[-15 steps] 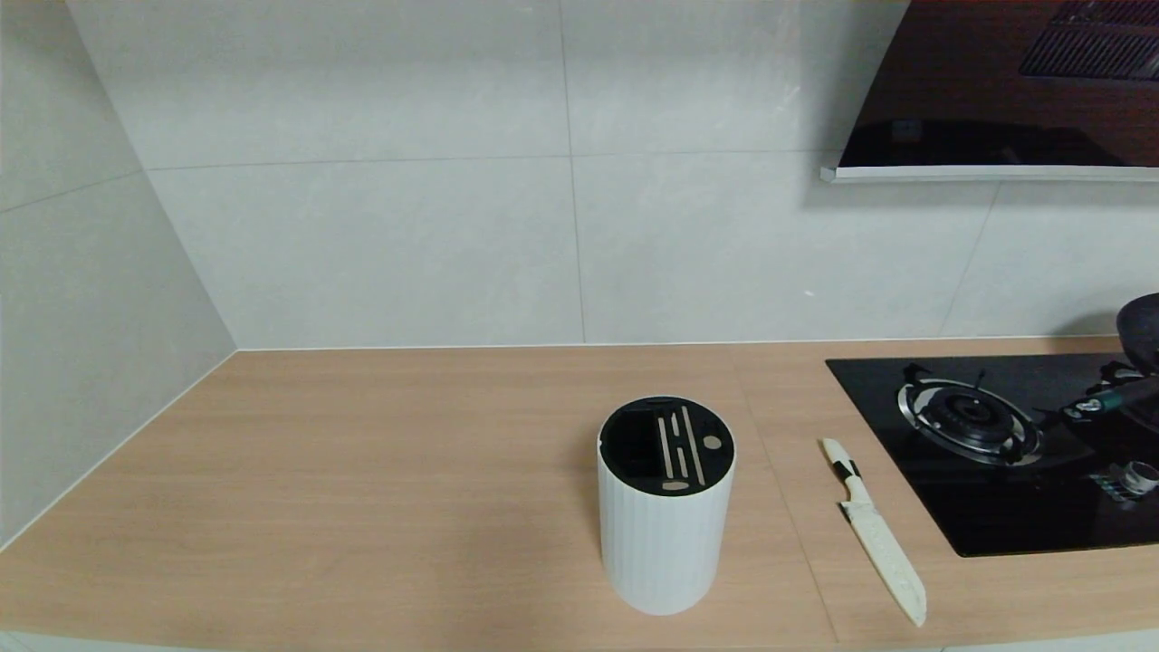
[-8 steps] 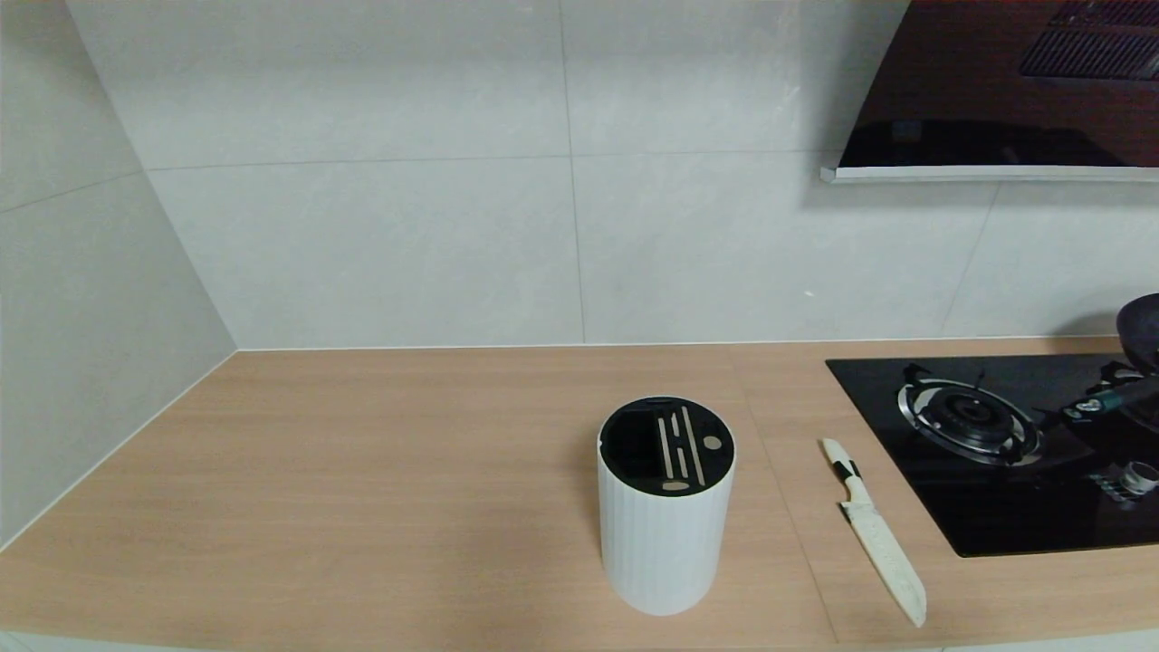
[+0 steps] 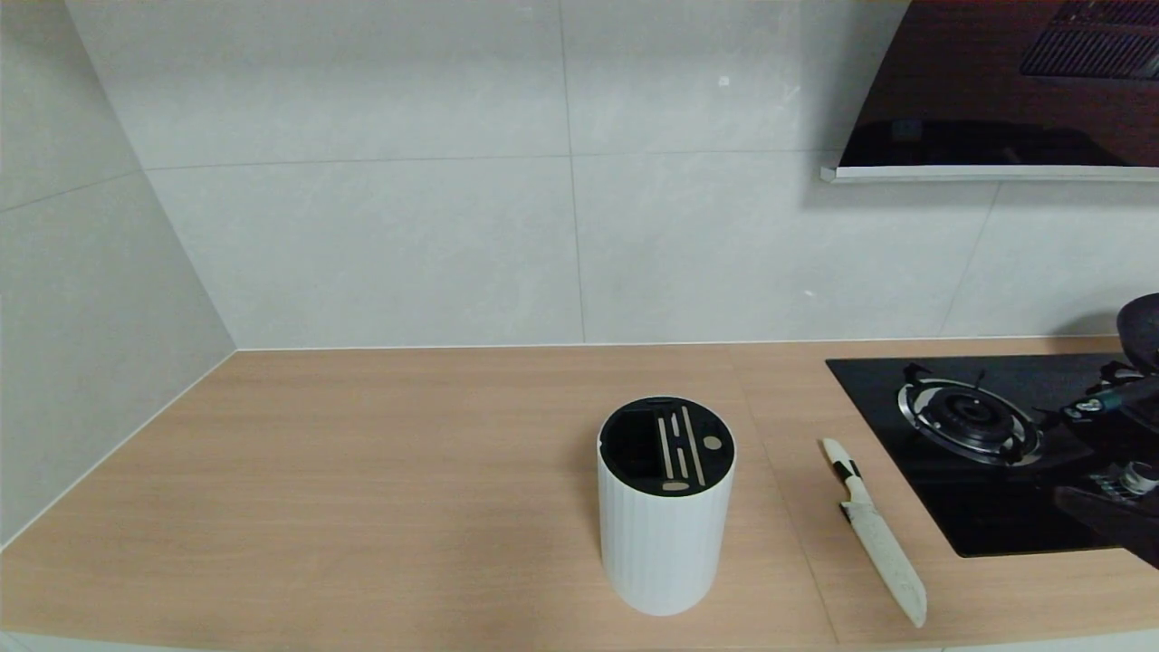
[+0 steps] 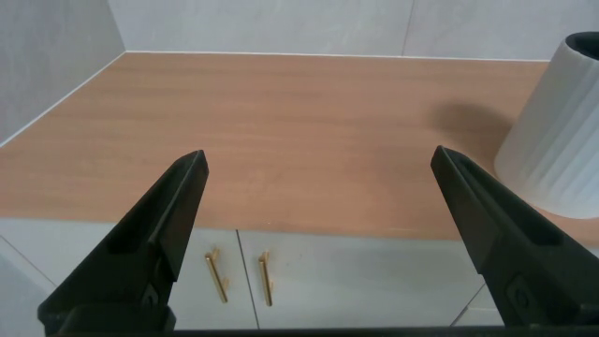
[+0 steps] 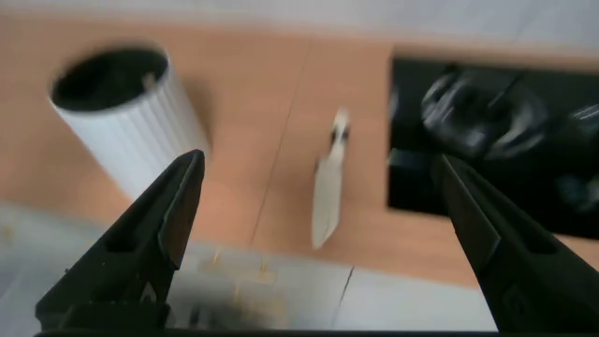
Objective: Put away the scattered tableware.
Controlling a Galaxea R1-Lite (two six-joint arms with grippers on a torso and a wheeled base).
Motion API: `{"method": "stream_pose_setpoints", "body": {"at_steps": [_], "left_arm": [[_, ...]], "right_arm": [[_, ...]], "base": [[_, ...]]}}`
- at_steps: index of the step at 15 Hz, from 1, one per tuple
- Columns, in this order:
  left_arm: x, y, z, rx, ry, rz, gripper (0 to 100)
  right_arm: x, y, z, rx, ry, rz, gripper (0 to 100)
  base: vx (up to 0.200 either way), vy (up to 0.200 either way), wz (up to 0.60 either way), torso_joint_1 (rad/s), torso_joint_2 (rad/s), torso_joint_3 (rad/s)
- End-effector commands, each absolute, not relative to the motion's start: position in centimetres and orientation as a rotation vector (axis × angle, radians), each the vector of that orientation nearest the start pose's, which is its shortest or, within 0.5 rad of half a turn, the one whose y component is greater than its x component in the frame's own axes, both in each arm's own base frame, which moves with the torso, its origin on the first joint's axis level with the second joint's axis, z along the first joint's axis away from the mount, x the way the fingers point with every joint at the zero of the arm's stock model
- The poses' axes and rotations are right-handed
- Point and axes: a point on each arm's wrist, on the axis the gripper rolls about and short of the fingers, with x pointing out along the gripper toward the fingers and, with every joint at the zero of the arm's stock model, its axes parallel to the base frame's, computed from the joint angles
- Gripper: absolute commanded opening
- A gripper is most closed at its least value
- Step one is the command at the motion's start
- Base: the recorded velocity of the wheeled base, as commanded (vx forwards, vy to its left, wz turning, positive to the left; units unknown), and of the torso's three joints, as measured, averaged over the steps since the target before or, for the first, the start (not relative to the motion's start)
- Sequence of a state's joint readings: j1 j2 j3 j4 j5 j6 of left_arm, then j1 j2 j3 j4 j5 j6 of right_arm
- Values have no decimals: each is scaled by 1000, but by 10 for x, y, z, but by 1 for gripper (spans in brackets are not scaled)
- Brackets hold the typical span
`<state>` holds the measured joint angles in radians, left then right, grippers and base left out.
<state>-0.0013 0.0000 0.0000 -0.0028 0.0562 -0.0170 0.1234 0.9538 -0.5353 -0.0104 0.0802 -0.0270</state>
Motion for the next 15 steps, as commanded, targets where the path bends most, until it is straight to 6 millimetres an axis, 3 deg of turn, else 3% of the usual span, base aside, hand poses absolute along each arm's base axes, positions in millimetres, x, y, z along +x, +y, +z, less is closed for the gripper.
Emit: {"method": "stream_pose_setpoints", "body": {"at_steps": [1, 4, 9, 15], "left_arm": [[-23, 1, 76, -17, -4, 55, 100], [-23, 1, 76, -17, -4, 55, 100], [-23, 1, 76, -17, -4, 55, 100], [-23, 1, 76, -17, -4, 55, 100]], "right_arm": [[227, 43, 158, -90, 758, 268, 100], [257, 48, 114, -84, 906, 259, 100], [290, 51, 50, -121, 982, 186, 100], [317, 51, 0, -117, 924, 159, 100]], "base": [[0, 0, 0, 0, 0, 0], [0, 0, 0, 0, 0, 0], [0, 0, 0, 0, 0, 0], [0, 0, 0, 0, 0, 0]]}}
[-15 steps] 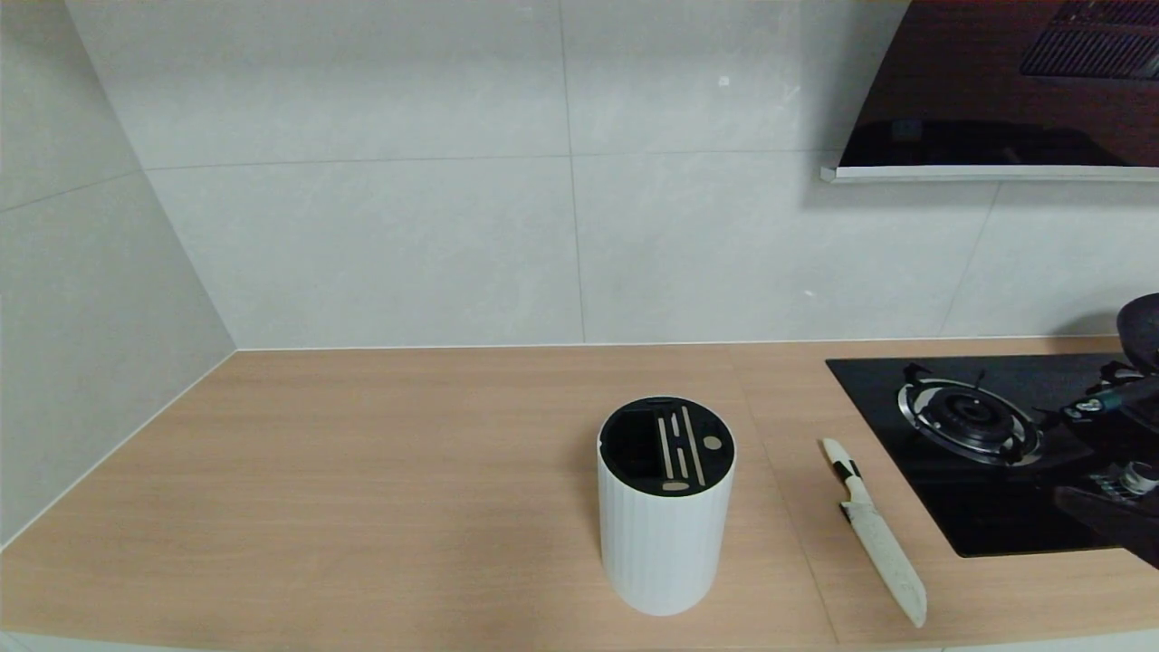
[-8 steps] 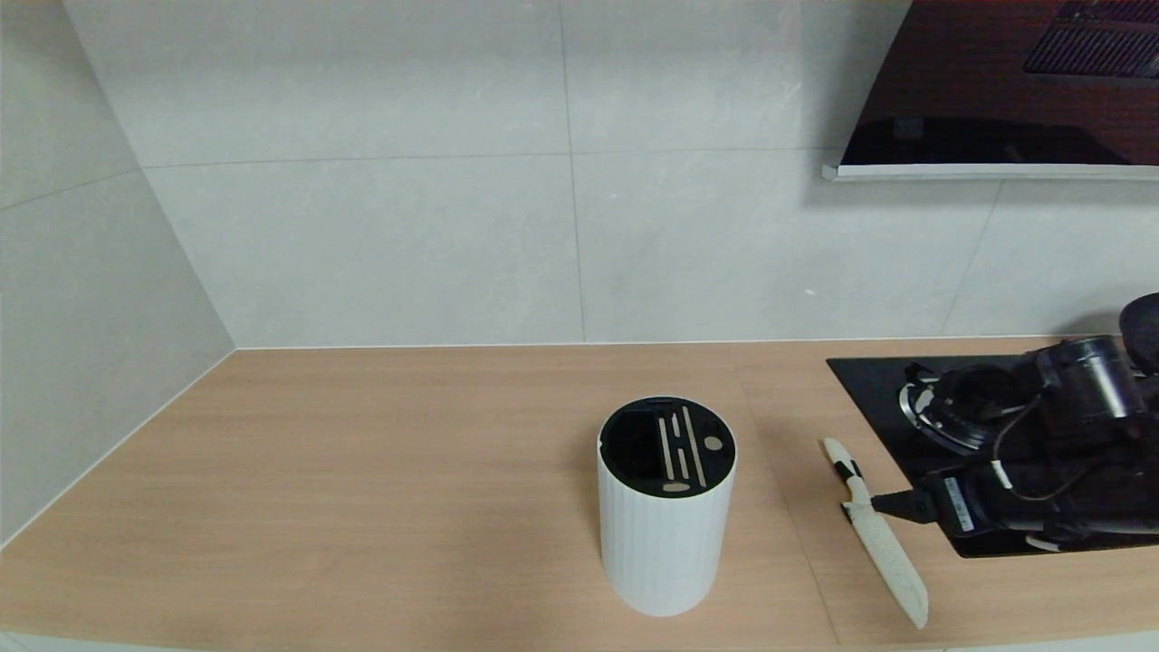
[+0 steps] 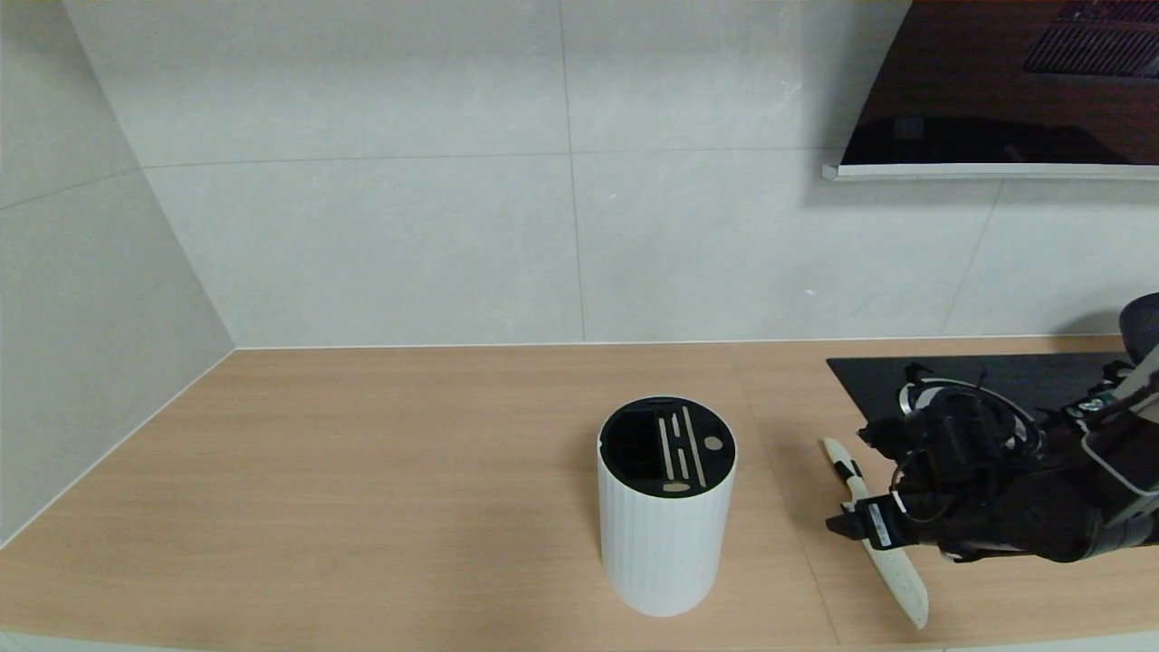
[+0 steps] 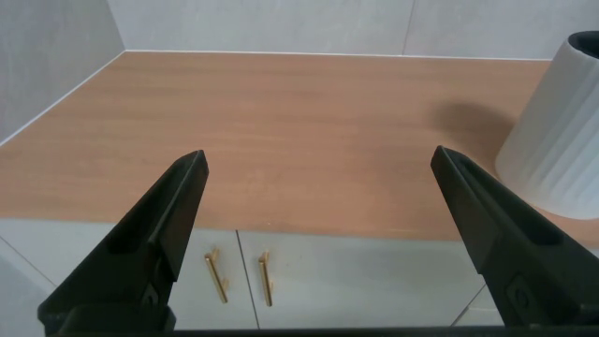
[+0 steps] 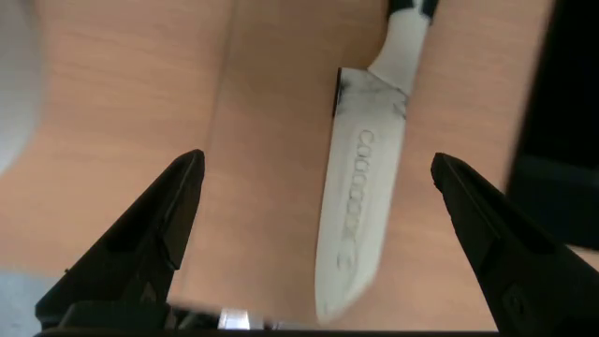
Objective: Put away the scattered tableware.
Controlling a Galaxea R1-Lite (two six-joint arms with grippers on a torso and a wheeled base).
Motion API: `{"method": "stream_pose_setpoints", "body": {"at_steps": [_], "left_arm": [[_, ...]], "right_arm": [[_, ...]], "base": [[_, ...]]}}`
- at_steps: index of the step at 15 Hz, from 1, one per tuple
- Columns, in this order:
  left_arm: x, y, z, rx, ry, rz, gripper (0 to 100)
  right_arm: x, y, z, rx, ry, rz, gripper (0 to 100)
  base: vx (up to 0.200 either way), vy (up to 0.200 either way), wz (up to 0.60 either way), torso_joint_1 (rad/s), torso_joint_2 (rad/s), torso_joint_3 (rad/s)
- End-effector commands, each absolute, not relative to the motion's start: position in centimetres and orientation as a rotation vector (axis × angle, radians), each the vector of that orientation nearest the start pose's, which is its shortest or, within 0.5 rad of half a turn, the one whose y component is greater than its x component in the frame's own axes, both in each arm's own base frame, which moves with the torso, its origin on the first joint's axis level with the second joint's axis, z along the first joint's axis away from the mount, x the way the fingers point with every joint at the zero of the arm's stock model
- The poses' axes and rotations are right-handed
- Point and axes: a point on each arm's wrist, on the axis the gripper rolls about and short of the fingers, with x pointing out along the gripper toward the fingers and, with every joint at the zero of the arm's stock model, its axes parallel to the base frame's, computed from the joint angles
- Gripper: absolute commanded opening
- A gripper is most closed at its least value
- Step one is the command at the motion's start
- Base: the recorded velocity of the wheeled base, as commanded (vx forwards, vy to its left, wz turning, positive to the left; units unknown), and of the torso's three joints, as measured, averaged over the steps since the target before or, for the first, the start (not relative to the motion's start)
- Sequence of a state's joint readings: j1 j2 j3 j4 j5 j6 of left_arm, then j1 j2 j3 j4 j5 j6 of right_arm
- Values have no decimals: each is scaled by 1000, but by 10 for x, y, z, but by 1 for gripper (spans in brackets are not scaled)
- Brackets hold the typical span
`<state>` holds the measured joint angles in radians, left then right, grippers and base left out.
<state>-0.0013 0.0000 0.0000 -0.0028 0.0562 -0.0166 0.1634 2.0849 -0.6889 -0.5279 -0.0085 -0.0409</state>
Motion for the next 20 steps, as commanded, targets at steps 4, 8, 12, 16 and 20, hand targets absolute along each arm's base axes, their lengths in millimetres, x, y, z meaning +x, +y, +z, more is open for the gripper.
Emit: {"method": "stream_pose_setpoints", "body": {"at_steps": [4, 8, 12, 16, 20], "left_arm": [[-23, 1, 76, -17, -4, 55, 100], [-23, 1, 76, -17, -4, 55, 100], [-23, 1, 76, -17, -4, 55, 100], [-23, 1, 76, -17, -4, 55, 100], [-23, 1, 76, -17, -4, 55, 100]], "right_arm": [[328, 41, -14, -97, 869, 125, 100], [331, 41, -17, -85, 861, 120, 100], [336, 40, -21, -53, 829, 102, 100], [336, 39, -23, -52, 833, 98, 100], [336, 36, -27, -52, 844, 88, 0]], "base": [[0, 0, 0, 0, 0, 0], [0, 0, 0, 0, 0, 0], [0, 0, 0, 0, 0, 0], [0, 0, 0, 0, 0, 0], [0, 0, 0, 0, 0, 0]]}}
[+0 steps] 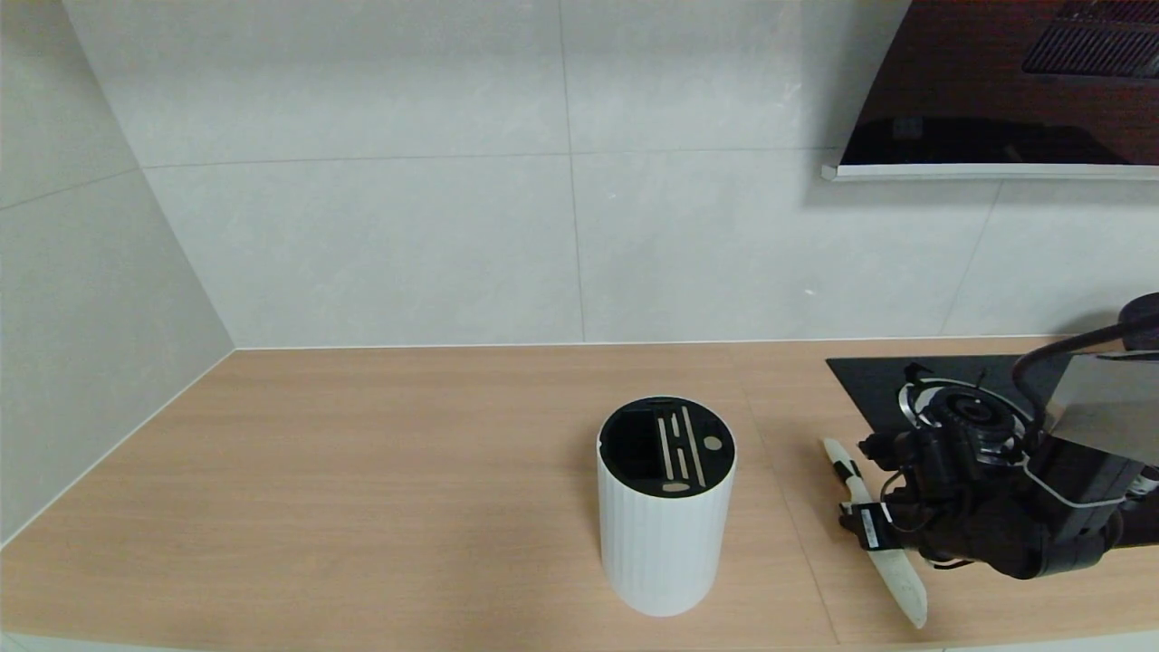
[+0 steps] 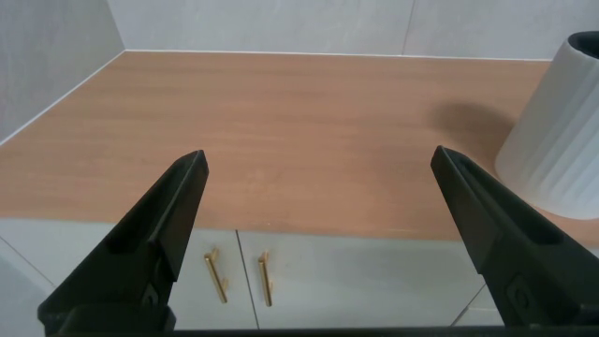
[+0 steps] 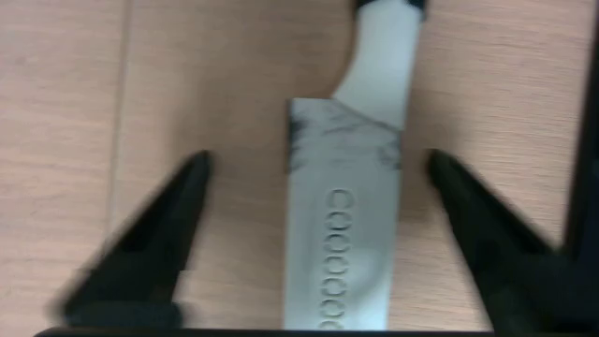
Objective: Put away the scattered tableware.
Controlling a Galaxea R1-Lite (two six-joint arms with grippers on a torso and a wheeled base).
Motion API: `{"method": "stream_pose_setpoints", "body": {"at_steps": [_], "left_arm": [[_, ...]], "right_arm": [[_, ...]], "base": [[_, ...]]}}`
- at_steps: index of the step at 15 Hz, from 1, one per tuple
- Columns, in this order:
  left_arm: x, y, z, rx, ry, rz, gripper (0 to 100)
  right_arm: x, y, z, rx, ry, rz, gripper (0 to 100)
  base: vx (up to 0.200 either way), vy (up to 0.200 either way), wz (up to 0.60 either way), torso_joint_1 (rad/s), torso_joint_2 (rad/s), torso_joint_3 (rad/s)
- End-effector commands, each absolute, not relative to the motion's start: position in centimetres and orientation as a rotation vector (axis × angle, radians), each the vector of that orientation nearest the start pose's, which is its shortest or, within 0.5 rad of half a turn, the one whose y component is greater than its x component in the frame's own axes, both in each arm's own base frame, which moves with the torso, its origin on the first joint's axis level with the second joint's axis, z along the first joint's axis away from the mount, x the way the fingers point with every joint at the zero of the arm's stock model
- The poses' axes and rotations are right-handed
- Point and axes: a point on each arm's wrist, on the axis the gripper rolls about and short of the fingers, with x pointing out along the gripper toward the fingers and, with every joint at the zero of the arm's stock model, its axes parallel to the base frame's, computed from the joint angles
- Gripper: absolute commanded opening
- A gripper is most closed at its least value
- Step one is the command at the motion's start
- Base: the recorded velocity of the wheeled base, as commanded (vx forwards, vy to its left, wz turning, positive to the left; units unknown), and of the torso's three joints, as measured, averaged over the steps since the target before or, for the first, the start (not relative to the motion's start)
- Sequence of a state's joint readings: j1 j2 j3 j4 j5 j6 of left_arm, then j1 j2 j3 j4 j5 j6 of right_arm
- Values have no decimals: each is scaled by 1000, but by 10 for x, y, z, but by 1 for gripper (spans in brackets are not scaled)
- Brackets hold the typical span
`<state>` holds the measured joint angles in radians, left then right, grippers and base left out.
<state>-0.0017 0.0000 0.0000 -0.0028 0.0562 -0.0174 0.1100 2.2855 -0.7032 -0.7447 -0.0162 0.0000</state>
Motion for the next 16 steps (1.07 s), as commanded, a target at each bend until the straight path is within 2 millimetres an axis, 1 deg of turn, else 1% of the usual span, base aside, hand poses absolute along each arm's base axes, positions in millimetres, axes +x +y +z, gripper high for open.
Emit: {"method": "stream_pose_setpoints", "body": {"at_steps": [1, 7, 8, 9, 10, 12, 14, 15, 16], "left_arm": [[-23, 1, 76, -18, -4, 55, 100], [-23, 1, 76, -18, -4, 55, 100], [-23, 1, 76, -17, -4, 55, 100], [-23, 1, 76, -17, -4, 55, 100], [-23, 1, 76, -15, -3, 55, 100], [-23, 1, 76, -11, -3, 55, 100], [-23, 1, 77, 14, -9, 55, 100], [-26, 1, 90, 3, -75, 49, 100], [-33, 1, 109, -2, -152, 20, 100]], "right_arm": [[336, 36, -27, -56, 847, 89, 0], [335, 36, -30, -82, 856, 46, 0], [334, 36, -27, -83, 846, 46, 0], [333, 37, -18, -81, 823, 48, 0], [329, 37, -1, -79, 787, 52, 0], [314, 43, 43, -73, 672, 75, 0], [291, 50, 96, -67, 522, 111, 0], [277, 53, 122, -63, 455, 131, 0], [266, 57, 144, -63, 409, 152, 0]], "base": [[0, 0, 0, 0, 0, 0], [0, 0, 0, 0, 0, 0], [0, 0, 0, 0, 0, 0], [0, 0, 0, 0, 0, 0], [0, 0, 0, 0, 0, 0], [0, 0, 0, 0, 0, 0], [0, 0, 0, 0, 0, 0], [0, 0, 0, 0, 0, 0], [0, 0, 0, 0, 0, 0]]}}
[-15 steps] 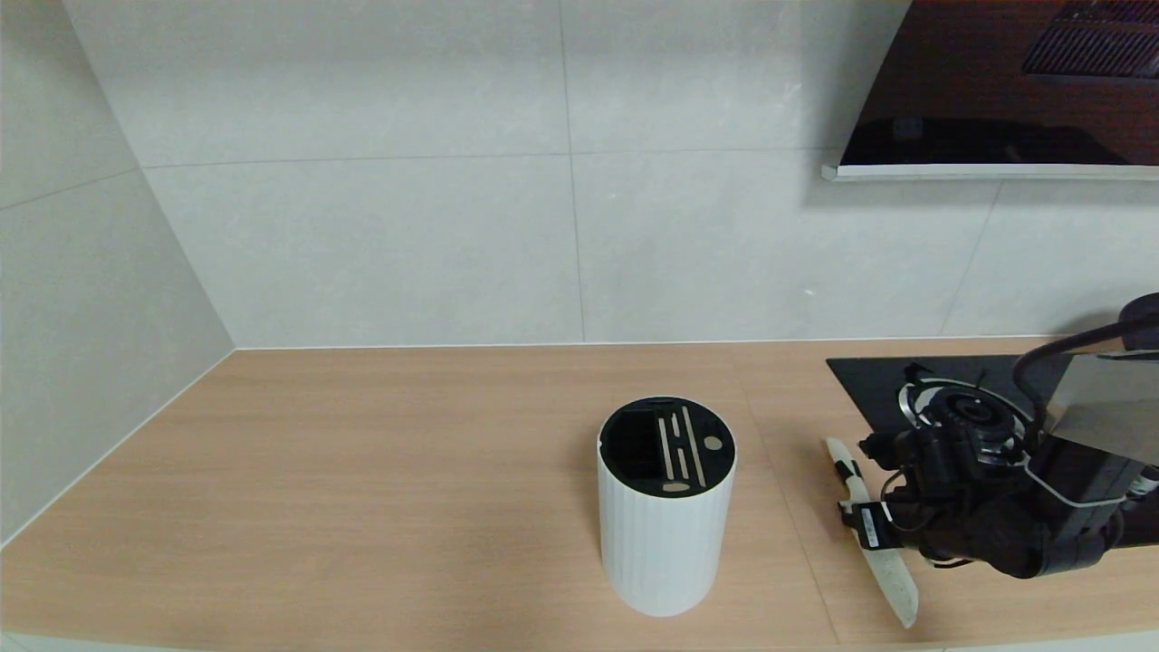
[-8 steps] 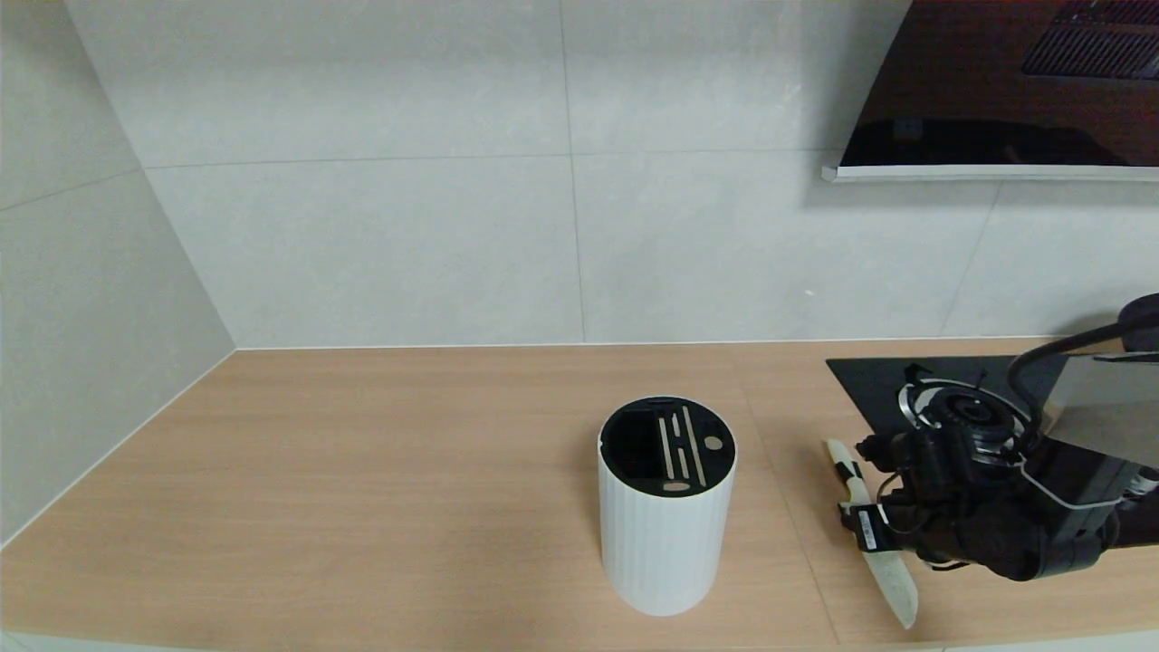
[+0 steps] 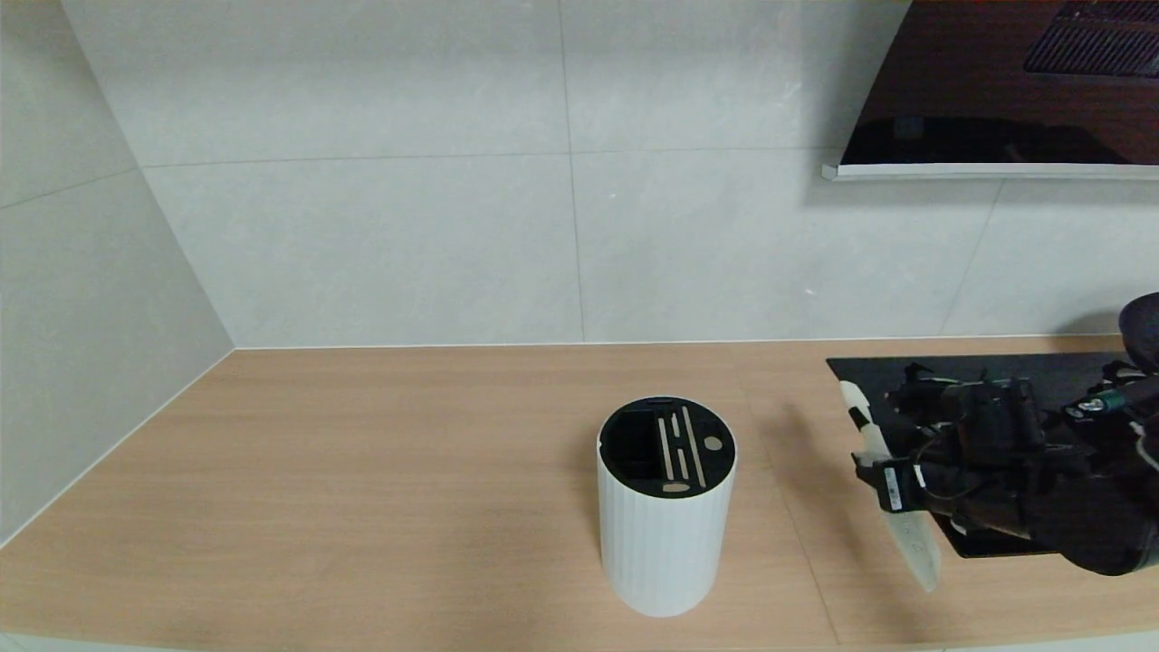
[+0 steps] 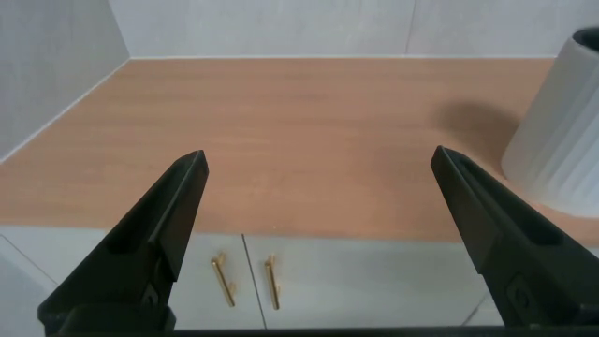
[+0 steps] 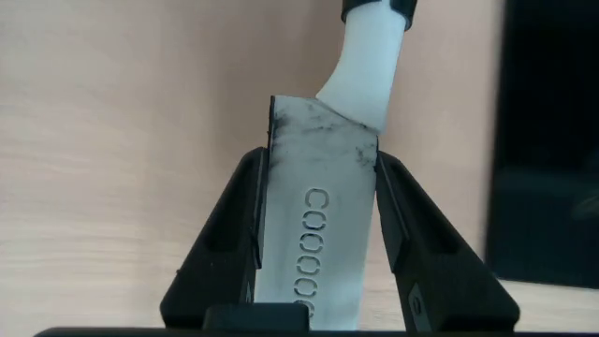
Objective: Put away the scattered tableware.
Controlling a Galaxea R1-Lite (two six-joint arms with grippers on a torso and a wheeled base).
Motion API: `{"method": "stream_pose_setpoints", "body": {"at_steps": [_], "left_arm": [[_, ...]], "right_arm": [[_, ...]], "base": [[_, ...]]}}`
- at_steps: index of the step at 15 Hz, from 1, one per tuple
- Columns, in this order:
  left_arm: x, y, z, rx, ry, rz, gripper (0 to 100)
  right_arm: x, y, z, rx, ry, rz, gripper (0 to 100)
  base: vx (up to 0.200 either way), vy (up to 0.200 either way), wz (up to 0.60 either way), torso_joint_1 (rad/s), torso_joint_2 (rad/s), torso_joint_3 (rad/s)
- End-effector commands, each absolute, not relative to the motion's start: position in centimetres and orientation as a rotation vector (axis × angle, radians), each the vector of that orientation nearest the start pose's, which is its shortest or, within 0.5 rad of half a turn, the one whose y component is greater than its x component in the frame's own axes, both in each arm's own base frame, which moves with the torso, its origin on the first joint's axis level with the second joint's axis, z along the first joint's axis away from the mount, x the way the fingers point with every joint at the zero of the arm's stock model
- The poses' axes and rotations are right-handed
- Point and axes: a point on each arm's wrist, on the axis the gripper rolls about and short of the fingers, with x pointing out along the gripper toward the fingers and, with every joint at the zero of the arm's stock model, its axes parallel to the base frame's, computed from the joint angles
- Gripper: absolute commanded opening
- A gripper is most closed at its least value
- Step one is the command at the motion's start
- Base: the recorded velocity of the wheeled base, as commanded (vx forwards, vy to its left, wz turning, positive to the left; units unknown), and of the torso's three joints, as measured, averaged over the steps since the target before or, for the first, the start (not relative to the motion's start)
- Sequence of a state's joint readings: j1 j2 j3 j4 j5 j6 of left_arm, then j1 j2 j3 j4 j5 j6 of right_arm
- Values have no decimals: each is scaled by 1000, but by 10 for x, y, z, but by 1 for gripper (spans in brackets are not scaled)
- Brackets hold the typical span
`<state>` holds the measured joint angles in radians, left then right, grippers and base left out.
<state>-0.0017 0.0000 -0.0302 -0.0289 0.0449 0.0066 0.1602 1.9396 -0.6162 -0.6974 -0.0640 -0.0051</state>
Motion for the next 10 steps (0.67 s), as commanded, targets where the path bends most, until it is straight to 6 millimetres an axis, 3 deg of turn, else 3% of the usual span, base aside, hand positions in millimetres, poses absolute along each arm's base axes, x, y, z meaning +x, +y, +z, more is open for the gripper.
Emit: {"method": "stream_pose_setpoints", "body": {"at_steps": [1, 2, 3, 5, 6, 8, 10], "left_arm": [[-40, -1, 125, 5, -199, -55, 100], [-44, -4, 149, 22, -205, -212, 100], [-35, -7, 178, 20, -135, -351, 100], [9, -10, 222, -37, 17, -466, 100], [45, -12, 245, -61, 99, -526, 100], [101, -23, 270, -120, 136, -624, 100], [136, -55, 274, -260, 130, -787, 100]], "right_arm": [[258, 61, 166, -62, 364, 172, 0], [245, 68, 191, -64, 328, 211, 0], [231, 74, 217, -61, 283, 259, 0], [217, 88, 251, -60, 227, 325, 0], [209, 95, 266, -59, 200, 368, 0], [194, 114, 277, -65, 180, 460, 0], [175, 133, 266, -94, 202, 516, 0]], "base": [[0, 0, 0, 0, 0, 0], [0, 0, 0, 0, 0, 0], [0, 0, 0, 0, 0, 0], [0, 0, 0, 0, 0, 0], [0, 0, 0, 0, 0, 0], [0, 0, 0, 0, 0, 0], [0, 0, 0, 0, 0, 0]]}}
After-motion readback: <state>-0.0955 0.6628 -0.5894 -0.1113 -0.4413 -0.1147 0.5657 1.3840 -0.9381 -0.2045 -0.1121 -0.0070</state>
